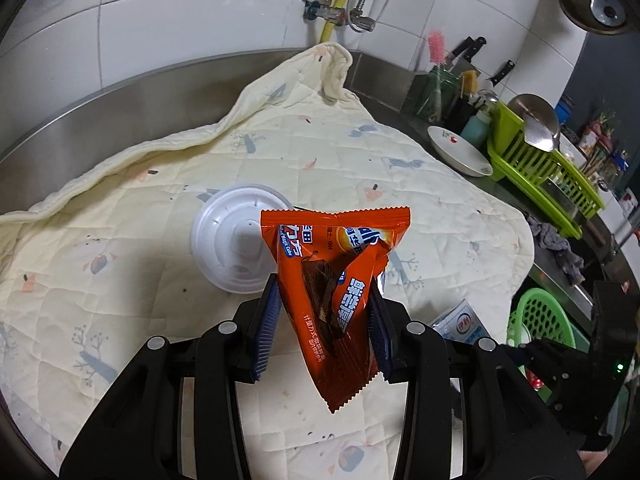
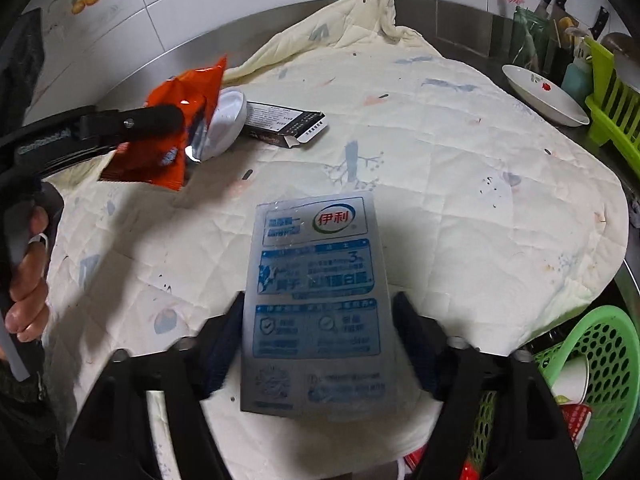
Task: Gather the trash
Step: 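Grasp the white milk carton with the right tool while the left tool holds the wrapper, then carry the wrapper and milk carton over the green basket and release both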
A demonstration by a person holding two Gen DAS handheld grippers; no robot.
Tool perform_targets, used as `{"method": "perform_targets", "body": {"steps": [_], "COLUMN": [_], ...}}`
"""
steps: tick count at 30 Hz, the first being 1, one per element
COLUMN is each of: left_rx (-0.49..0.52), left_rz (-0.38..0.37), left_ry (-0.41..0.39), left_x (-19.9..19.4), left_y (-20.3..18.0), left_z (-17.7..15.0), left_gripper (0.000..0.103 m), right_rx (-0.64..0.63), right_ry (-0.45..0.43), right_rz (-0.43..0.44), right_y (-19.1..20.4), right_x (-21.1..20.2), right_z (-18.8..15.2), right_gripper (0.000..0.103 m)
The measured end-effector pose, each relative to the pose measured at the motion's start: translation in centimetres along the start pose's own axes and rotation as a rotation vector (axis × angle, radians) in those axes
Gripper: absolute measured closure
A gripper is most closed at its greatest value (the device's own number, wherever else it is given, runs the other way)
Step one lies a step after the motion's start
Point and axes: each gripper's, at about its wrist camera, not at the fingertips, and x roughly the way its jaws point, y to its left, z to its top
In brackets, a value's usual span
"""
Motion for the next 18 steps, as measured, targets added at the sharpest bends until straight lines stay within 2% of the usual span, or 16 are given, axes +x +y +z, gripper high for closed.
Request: {"method": "perform_targets", "body": {"steps": [6,7,8,12,15,18], "left_rx": [0.017,0.023,0.028,0.057,0.061,0.092], "left_rz": [0.017,0.016,0.013,0.005,-0.033,-0.056], "left_ry": [0.008,0.012,0.014,0.021,0.033,0.041], "left_x": [-0.1,-0.1,0.0,0.1,0.4,0.7], "left_y": [0.0,-0.1,-0.2,-1.0,-1.7,-3.4], "left_z": [-0.1,-0.2,-0.3,-0.6,-0.6,-0.9], "left_gripper": [0.063,0.063,0.063,0.063,0.063,0.063], "right_rx": [0.018,0.02,0.022,0.047,0.083,0.11], "right_ry": [-0.01,-0.009,-0.009,-0.042,-0.094,-0.132], "right_rz": [-0.024,-0.031,-0.027,-0.026,-0.028,-0.076], "right_y": [0.3,0.3,0.2,-0.2,-1.2,-3.0], "right_x": [0.8,1.0,1.1,0.1,-2.0,-4.4], "right_z": [1.2,1.3,1.3,0.9,0.1,-0.9], "right_gripper": [0.024,0.034,0.04,0.041,0.041,0.041]}}
